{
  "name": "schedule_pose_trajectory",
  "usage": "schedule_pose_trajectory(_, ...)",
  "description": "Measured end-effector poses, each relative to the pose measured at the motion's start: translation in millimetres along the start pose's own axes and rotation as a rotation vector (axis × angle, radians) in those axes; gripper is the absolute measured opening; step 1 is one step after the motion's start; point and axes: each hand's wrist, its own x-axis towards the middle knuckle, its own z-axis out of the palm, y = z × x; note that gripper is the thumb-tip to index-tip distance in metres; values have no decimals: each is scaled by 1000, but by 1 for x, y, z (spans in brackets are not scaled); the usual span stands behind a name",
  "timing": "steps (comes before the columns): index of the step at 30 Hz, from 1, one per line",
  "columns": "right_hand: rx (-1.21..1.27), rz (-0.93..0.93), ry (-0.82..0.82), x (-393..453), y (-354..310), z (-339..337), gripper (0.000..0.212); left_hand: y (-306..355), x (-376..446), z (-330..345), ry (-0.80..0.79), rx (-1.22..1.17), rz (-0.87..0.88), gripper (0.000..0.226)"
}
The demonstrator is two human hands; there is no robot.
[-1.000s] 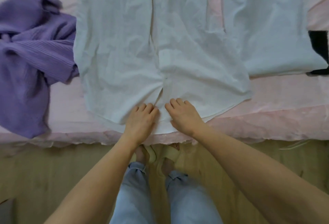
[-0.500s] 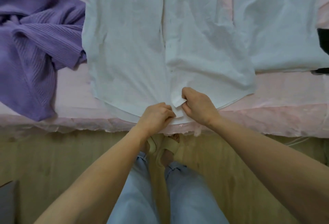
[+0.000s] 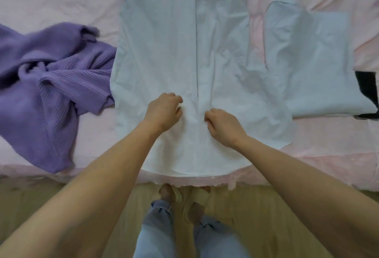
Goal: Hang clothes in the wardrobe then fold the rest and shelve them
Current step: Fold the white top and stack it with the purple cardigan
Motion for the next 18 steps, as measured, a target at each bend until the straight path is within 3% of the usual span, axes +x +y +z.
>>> schedule_pose_trajectory(3,120,174,99,64,-5,-32,28,-12,47,-33,24,18,-33,37)
schedule_pose_trajectory(7,130,312,14,132,3,-57,43,-36,89,-57,63,21,-77,39)
schedule_pose_trajectory(10,82,311,-26,173,9,-64,29,-64,112,-64,167,-31,-210,41)
schedule_pose_trajectory(13,244,379,37,211,5,-72,19,-90,131,-67,218,-50,-285,40)
schedule_pose_trajectory(15,411,401,85,231,-1,-74,24,-102,141,-64,188,-18,-240,43)
schedule_pose_trajectory(18,560,428,185,249,-5,-71,27,-101,147,-54,-14,56,-191,59)
